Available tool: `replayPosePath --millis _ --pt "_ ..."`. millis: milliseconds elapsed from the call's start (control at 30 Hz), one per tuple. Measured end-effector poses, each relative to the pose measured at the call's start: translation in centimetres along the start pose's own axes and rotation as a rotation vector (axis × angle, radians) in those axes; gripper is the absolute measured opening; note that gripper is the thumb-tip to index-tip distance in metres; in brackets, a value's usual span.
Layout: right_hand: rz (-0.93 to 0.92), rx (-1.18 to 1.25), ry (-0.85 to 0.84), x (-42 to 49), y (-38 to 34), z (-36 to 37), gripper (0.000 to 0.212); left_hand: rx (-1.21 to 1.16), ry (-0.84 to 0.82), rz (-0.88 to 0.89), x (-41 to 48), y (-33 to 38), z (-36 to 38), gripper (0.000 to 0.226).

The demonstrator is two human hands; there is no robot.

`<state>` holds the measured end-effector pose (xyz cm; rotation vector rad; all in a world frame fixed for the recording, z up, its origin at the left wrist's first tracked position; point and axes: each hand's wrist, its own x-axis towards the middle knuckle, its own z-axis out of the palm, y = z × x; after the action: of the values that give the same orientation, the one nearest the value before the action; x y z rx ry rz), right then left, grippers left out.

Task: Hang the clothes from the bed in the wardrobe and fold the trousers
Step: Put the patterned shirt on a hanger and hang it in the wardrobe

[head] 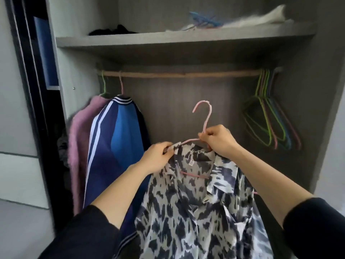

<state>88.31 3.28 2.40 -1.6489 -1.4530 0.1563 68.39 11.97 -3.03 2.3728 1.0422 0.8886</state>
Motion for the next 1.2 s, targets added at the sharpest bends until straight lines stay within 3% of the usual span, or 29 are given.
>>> replayPosePath --millis 133,233,533,667,800,967,1200 --pt "0.054 -0.057 0.105 5.4 -1.4 2.9 0.042 0.04 -0.026 0.079 7.3 -3.2 -2.3 0.036" --pt "0.085 -0.072 0.146 9.2 -3.3 4.6 0.035 0.149 0.045 0.105 12.5 -5.3 -5.6 0.044" --pt "0.064 -0.157 0.309 18.9 -8.6 7.8 0.037 0.364 0.519 0.235 22.2 -6.7 -13.4 0.055" --pt "0.06 -0.139 0.291 23.4 -11.0 8.8 0.017 0.483 0.537 0.251 25.2 -7.9 -17.2 0.057" --pt "0.088 -0.072 0.216 26.9 -12.6 10.9 0.011 0.609 0.525 0.29 26.8 -10.2 -19.9 0.05" --pt "0.154 0.011 0.116 28.7 -12.6 14.8 0.026 0.433 0.486 0.357 27.7 -12.0 -20.9 0.058" --pt "0.237 0.308 0.108 30.2 -12.1 19.5 0.019 0.335 0.501 0.282 28.1 -11.5 -21.1 0.057"
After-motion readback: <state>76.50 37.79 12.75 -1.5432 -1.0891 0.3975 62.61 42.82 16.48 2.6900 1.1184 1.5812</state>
